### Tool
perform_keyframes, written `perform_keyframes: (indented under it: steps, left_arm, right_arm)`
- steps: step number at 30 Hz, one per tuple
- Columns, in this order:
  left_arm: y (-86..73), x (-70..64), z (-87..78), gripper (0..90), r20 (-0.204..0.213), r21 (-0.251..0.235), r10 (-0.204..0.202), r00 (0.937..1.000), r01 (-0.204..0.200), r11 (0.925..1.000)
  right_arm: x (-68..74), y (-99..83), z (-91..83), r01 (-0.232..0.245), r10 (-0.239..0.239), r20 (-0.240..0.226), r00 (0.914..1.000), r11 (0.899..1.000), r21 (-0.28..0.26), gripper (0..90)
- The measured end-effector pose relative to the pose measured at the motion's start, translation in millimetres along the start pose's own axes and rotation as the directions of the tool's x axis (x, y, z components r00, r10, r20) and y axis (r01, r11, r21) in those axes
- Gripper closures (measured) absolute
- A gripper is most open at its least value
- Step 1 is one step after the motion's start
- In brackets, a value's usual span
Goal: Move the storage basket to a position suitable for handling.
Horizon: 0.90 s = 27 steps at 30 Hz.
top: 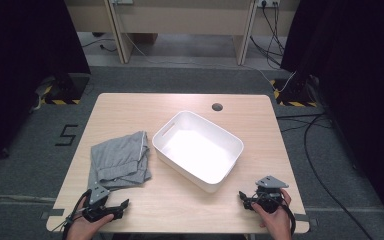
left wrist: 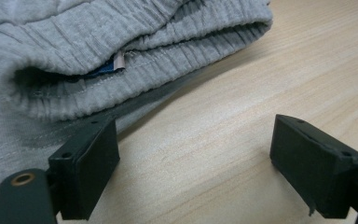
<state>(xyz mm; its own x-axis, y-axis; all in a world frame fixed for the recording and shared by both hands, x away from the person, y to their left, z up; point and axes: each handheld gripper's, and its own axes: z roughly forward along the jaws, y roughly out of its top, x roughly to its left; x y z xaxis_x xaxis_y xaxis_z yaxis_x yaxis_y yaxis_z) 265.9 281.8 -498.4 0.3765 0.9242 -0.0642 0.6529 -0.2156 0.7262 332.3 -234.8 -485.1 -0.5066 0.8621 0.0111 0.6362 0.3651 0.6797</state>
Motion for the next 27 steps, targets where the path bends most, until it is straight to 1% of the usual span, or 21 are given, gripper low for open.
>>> perform_keyframes:
  steps: [4,5,7,9,12,14,16,17,18,23,24,27]
  left_arm:
    - [0.8,-0.2,-0.6,15.1,0.007,0.008,-0.005,1.0000,0.005,1.0000]
    - [1.0,-0.1,-0.8,15.1,0.009,0.009,-0.007,0.9999,0.007,0.9999]
    - [1.8,0.9,-0.9,15.2,0.026,0.001,-0.034,0.9991,0.034,0.9994]
    - [3.0,1.7,-1.8,16.5,0.040,0.002,-0.047,0.9981,0.047,0.9989]
    - [6.3,1.3,-2.2,17.1,0.053,-0.011,-0.055,0.9971,0.055,0.9984]
    - [10.4,1.0,-2.1,17.2,0.065,-0.022,-0.059,0.9961,0.061,0.9979]
    - [15.8,0.1,-2.7,17.2,0.072,-0.034,-0.054,0.9960,0.056,0.9978]
    - [17.8,-0.5,-3.2,17.3,0.072,-0.037,-0.053,0.9960,0.056,0.9978]
    - [20.1,-1.2,-3.4,17.3,0.075,-0.047,-0.053,0.9958,0.057,0.9973]
    - [30.8,-4.3,-3.7,17.3,0.092,-0.064,-0.045,0.9948,0.051,0.9967]
    - [33.4,-5.2,-2.8,17.3,0.096,-0.066,-0.043,0.9945,0.049,0.9966]
    - [39.5,-7.8,-1.0,17.3,0.104,-0.066,-0.034,0.9940,0.041,0.9970]
  right_arm:
    - [0.0,0.1,-0.2,-0.004,0.004,0.000,1.0000,1.000,0.000,13.3]
    - [-0.6,0.1,-0.1,0.001,-0.001,-0.001,1.0000,1.000,-0.003,13.8]
    - [-0.6,-0.1,-0.4,0.004,-0.004,-0.003,1.0000,1.000,-0.006,14.8]
    - [0.0,0.3,-0.8,-0.015,0.015,-0.015,0.9998,1.000,-0.011,15.7]
    - [1.2,1.5,-2.0,-0.016,0.015,-0.029,0.9995,1.000,-0.013,16.3]
    - [4.0,2.6,-3.7,-0.030,0.030,-0.039,0.9988,0.999,-0.012,16.1]
    - [7.4,5.5,-6.0,-0.029,0.027,-0.059,0.9979,0.999,-0.027,16.3]
    - [9.4,7.8,-7.4,-0.015,0.013,-0.057,0.9983,0.999,-0.037,16.3]
    - [11.4,9.0,-8.5,-0.016,0.014,-0.060,0.9981,0.999,-0.037,16.3]
    - [20.4,15.8,-14.1,-0.030,0.026,-0.074,0.9969,0.998,-0.055,17.7]
    - [20.4,16.8,-14.5,-0.021,0.017,-0.074,0.9972,0.998,-0.061,17.8]
    - [22.9,20.4,-17.7,-0.041,0.036,-0.077,0.9964,0.997,-0.068,18.8]
